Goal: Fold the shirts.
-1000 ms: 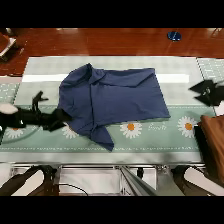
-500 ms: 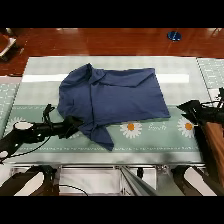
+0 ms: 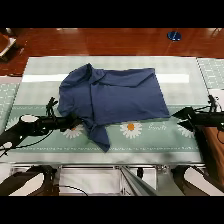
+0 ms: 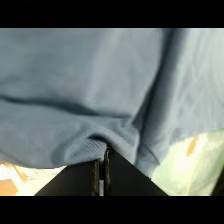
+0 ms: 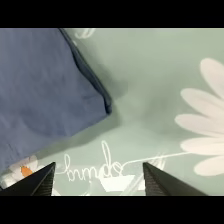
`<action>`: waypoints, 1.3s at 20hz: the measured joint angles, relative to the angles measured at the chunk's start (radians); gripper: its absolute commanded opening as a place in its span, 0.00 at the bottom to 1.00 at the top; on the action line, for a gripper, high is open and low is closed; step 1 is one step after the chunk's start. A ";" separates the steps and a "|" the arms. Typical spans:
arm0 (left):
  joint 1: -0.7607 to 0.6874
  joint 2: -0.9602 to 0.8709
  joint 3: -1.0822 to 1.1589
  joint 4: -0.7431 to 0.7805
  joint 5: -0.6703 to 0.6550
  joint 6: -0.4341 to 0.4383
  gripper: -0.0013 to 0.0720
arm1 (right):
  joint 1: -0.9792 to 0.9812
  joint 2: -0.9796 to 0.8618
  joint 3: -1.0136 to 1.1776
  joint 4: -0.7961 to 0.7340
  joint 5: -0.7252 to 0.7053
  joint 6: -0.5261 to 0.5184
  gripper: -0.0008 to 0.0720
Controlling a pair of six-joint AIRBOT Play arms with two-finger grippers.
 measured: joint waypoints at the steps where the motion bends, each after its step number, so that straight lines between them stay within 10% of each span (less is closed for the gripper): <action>1: -0.001 -0.001 0.005 -0.001 -0.003 0.001 0.05 | 0.017 -0.036 0.011 0.008 -0.005 -0.004 0.87; 6: -0.003 -0.003 0.014 -0.007 -0.019 0.004 0.05 | 0.114 -0.224 0.139 0.066 -0.042 -0.012 0.83; 11: -0.003 -0.003 0.019 -0.007 -0.023 0.005 0.05 | 0.240 -0.374 0.283 0.087 -0.056 0.013 0.04; 17: 0.065 0.012 0.236 -0.005 -0.102 0.006 0.05 | 0.323 -0.392 0.664 0.102 0.063 0.006 0.04; 26: 0.182 0.065 1.181 0.215 -0.192 -0.202 0.05 | 0.327 -0.185 1.473 -0.062 0.151 0.176 0.04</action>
